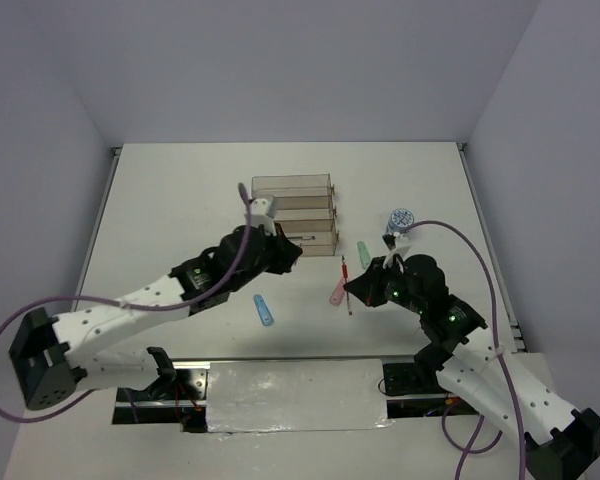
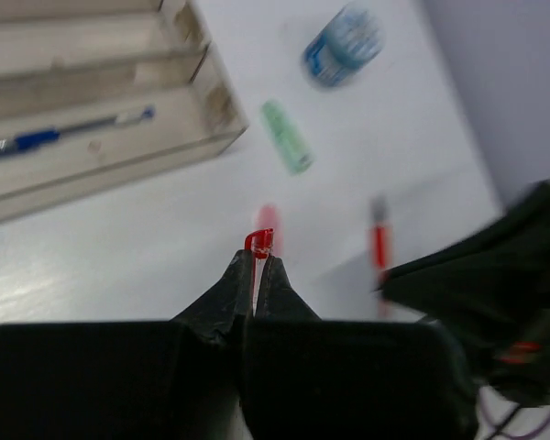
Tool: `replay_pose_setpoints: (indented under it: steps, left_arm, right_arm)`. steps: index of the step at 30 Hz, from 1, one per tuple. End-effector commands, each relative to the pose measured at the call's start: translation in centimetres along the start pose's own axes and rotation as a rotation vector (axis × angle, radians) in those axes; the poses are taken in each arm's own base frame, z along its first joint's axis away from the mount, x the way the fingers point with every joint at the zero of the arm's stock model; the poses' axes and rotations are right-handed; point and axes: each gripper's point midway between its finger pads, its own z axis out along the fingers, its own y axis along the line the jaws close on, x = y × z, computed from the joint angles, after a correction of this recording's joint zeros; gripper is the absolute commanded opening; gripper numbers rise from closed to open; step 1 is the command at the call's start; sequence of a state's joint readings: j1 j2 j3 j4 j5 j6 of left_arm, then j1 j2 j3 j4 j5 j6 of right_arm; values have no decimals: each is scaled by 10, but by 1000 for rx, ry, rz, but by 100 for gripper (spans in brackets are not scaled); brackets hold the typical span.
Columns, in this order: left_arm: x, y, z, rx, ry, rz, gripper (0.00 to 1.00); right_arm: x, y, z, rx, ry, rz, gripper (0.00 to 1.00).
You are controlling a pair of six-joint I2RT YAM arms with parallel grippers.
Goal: Sort the stationery into containers
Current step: Close the pen cap on the pen.
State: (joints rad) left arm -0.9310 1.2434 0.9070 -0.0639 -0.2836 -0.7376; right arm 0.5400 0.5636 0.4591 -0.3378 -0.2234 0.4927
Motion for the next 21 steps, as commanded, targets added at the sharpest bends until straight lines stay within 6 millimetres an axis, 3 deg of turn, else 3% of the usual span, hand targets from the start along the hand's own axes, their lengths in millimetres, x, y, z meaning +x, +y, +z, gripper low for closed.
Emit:
replay_pose_setpoints:
  steps: [1, 2, 3, 4, 5, 6, 7, 9, 15, 21]
  left_arm:
    - [-53, -26, -33, 147, -206, -115, 0]
    - [-60, -31, -41, 188, -239, -127, 0]
    - [-65, -31, -54, 224, -281, -140, 0]
    - [-70, -34, -60, 255, -314, -159, 0]
    - [-84, -41, -70, 309, -380, -185, 0]
    - [-80, -38, -71, 322, -393, -192, 0]
    - [-96, -44, -86, 375, -457, -226, 0]
    - [-99, -41, -96, 405, -507, -261, 0]
    - [-120, -48, -126, 523, -646, -285, 0]
    - [-124, -37, -141, 516, -706, -300, 0]
  right_arm:
    - [-26, 56, 7, -265, -110, 20, 0]
    - [-21, 63, 10, -304, -115, 18, 0]
    - [-23, 88, 6, -399, -143, 3, 0]
    - [-20, 98, 6, -431, -143, -2, 0]
    - [-26, 104, 7, -425, -184, -3, 0]
    - [-30, 116, 5, -451, -211, -22, 0]
    - [-29, 130, 5, -457, -215, -29, 0]
    - [-25, 146, 6, -479, -216, -40, 0]
    - [-33, 172, 12, -514, -265, -2, 0]
    - [-39, 192, 1, -577, -295, -36, 0]
